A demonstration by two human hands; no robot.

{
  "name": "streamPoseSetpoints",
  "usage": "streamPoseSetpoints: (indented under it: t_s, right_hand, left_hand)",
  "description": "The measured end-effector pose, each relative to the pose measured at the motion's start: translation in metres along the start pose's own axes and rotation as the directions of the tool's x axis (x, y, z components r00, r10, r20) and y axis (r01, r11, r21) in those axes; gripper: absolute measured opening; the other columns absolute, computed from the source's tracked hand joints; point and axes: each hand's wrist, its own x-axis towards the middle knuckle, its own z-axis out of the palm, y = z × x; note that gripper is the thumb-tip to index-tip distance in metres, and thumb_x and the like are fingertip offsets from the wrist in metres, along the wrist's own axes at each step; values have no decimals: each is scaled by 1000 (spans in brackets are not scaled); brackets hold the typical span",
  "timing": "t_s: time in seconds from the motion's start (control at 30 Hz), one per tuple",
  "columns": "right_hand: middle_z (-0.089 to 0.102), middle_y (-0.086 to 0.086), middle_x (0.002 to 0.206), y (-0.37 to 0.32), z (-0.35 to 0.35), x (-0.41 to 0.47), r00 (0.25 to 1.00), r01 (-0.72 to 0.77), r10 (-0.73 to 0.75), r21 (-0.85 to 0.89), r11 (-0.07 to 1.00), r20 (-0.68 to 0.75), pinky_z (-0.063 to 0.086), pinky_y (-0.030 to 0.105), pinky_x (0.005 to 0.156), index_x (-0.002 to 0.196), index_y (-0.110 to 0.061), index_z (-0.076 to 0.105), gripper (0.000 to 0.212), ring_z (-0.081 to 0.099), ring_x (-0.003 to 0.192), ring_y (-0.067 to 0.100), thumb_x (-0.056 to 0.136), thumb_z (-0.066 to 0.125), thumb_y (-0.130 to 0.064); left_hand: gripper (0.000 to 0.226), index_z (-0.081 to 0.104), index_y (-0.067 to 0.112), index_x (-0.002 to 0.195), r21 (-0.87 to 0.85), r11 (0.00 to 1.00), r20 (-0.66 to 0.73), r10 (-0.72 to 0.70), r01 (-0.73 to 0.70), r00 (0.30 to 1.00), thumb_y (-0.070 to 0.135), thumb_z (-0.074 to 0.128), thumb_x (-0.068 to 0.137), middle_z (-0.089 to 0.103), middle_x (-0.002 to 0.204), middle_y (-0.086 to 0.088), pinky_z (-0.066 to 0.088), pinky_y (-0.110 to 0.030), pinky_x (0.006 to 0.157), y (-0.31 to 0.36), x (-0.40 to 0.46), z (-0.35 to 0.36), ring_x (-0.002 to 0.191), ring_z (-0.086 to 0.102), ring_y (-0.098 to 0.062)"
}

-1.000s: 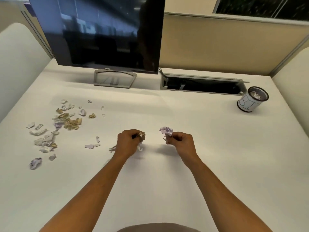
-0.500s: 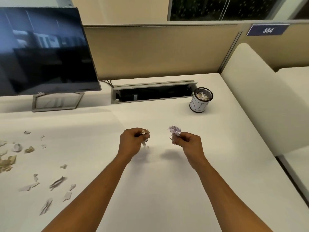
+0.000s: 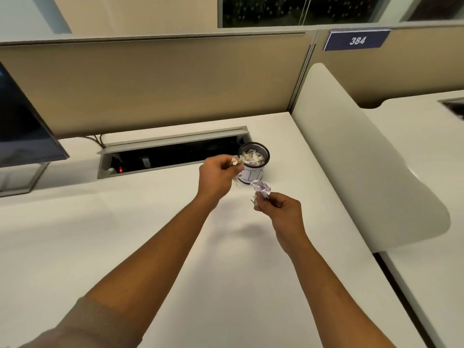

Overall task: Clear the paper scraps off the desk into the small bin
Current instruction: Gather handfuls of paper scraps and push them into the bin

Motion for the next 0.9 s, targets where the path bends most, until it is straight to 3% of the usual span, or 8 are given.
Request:
streamPoseSetpoints:
  t_s: [0.17,0.27,0.33,0.43,0.53,0.6,0.7,0.9]
  right_hand:
    - [74,9,83,-2,-17,16,999,-28,28,43,999,-18,56,30,83,89,-8,74,7,69,72,18,84,70,-5]
    - [74,8,82,-5,-25,25,999,-30,31,42,999,-28,56,31,84,88,-10,75,9,69,72,19,84,70,-5]
    - [74,8,81,-9,-30,31,999,-22,23,38,999,-33,56,30,83,87,-11,75,9,69,71,19,84,70,-4]
    - [74,7,81,-12,-34,40,999,-21,22,30,999,-43,55,31,84,88,-9,74,9,69,71,18,83,70,-4]
    - [75,7,82,-14,-36,45,999,-27,28,26,999,-44,55,28,82,90,-9,75,9,70,72,19,84,70,-5]
    - [75,8,83,-14,-36,47,999,-30,32,27,999,-42,56,27,82,91,-9,75,10,70,73,19,84,69,-5]
    - [75,9,84,-15,-33,51,999,-30,31,11,999,-36,56,25,80,92,-9,75,10,71,73,20,84,70,-5]
    - [74,9,83,-32,-31,63,1000,7,-7,12,1000,-30,53,20,71,91,-7,74,10,70,72,22,83,70,-3]
  left_hand:
    - [3,75,11,84,36,996,-64,84,-82,994,9,74,81,73,79,1,54,-23,76,17,50,40,75,67,-8]
    - [10,76,10,82,233,965,-23,130,-121,991,5,67,83,72,79,1,54,-24,78,15,73,56,81,67,-12]
    - [19,75,9,87,457,877,68,133,-149,989,0,59,85,71,87,-5,53,-26,78,11,84,65,90,66,-21]
    - [27,71,11,107,725,667,213,21,-173,977,-1,58,87,61,114,-15,51,-36,85,10,92,77,102,60,-34]
    - [32,64,7,118,850,470,298,-60,-236,953,0,59,87,57,121,-18,51,-37,83,13,96,87,103,61,-36]
    - [29,60,0,116,868,415,333,-76,-274,940,-1,58,87,57,119,-20,50,-37,80,15,98,93,103,61,-37]
    - [25,60,-1,112,860,417,355,-74,-295,932,-1,53,88,58,117,-21,48,-36,76,19,99,94,101,61,-38]
    - [31,72,19,106,757,591,385,-60,-278,921,2,58,83,61,118,-10,43,-26,71,31,112,67,93,60,-24]
